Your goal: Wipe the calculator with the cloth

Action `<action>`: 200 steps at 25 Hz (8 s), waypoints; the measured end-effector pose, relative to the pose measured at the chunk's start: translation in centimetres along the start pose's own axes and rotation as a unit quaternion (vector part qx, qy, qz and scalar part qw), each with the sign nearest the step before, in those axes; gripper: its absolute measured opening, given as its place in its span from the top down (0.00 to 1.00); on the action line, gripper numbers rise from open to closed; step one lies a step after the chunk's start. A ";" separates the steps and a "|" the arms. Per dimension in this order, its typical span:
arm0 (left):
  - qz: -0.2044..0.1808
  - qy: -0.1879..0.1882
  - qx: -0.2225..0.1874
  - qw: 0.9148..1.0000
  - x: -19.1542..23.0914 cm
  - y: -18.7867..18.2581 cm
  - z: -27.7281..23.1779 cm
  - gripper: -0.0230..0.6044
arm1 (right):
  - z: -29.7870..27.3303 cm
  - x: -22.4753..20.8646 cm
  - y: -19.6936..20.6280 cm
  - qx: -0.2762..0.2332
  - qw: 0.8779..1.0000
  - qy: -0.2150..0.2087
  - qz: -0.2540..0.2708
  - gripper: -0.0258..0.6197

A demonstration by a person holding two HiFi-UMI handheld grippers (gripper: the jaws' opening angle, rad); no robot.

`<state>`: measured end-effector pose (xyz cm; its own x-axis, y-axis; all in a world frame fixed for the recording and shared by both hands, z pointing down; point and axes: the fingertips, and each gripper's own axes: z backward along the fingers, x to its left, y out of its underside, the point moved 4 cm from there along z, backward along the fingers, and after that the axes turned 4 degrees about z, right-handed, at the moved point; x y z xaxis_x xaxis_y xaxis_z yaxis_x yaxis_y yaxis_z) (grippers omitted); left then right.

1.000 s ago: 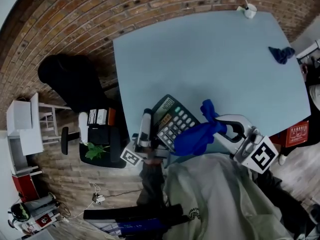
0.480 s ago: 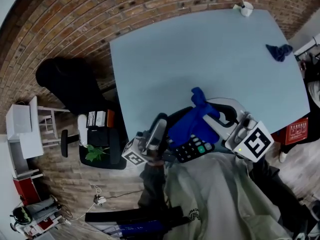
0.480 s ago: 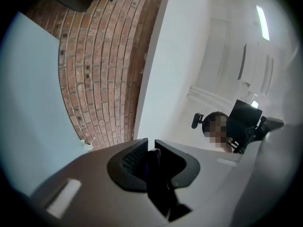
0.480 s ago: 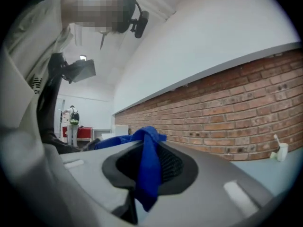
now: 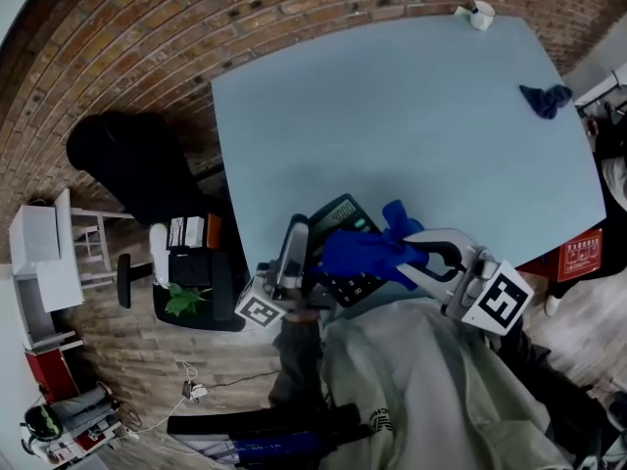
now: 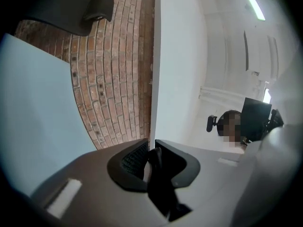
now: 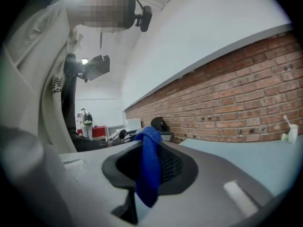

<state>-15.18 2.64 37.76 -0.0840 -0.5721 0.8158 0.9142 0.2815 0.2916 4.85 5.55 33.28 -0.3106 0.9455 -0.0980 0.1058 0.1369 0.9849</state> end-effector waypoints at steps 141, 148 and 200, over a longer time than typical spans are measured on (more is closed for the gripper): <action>0.006 -0.106 0.098 0.989 9.6 6.5 2.5 0.90 | -5.8 5.2 9.3 0.213 0.960 -0.055 0.174 0.85; -0.021 -0.112 0.164 0.980 14.7 7.8 1.7 0.89 | -4.6 -1.8 15.4 0.272 0.953 0.037 0.129 0.85; -0.097 -0.221 0.107 0.965 9.7 2.3 8.8 0.96 | -1.1 -8.3 16.3 0.194 0.954 0.222 0.046 0.83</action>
<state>-17.42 4.47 50.76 -0.4491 -0.2598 0.8549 0.7657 0.3812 0.5181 8.15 -0.40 50.30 -0.6441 0.7519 0.1411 0.4670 0.2403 0.8510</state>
